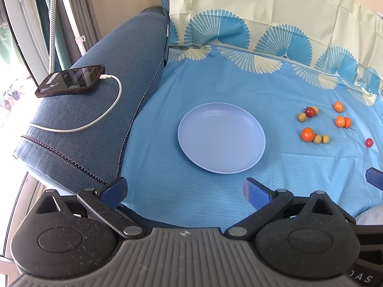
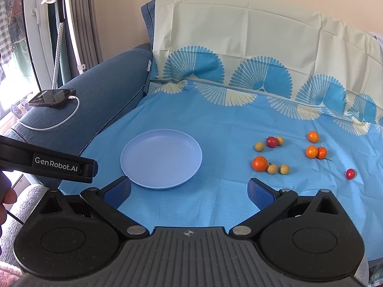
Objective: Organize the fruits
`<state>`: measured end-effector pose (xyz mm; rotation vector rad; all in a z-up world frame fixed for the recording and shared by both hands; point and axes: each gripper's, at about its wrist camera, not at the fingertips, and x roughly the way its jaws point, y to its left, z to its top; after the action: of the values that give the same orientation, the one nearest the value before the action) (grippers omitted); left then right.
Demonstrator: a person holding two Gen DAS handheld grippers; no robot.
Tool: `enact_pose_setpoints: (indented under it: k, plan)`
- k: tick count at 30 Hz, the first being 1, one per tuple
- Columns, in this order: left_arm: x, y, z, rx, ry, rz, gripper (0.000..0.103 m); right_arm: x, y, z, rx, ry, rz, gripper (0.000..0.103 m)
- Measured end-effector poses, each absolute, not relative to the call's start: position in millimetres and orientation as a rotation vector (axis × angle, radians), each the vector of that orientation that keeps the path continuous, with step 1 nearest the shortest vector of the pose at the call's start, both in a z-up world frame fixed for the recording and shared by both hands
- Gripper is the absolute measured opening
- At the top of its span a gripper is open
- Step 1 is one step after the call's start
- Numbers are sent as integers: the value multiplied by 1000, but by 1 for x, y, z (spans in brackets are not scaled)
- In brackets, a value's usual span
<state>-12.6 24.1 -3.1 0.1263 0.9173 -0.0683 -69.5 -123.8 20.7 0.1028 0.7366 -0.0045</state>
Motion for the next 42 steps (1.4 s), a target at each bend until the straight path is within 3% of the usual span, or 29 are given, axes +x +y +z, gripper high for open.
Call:
enact_pose_setpoints:
  k: [27,34,42]
  plan:
    - [6,2,-5,118,959,-133,103,-65,-153,14,172,696,-49,102]
    - [43,-72,-24,155,1013,-291,103,-69,-245,-7,259,650,-331,103]
    - [113,-184,-92,231,1095,-369,103,-54,-380,-63,345,638,-676,103]
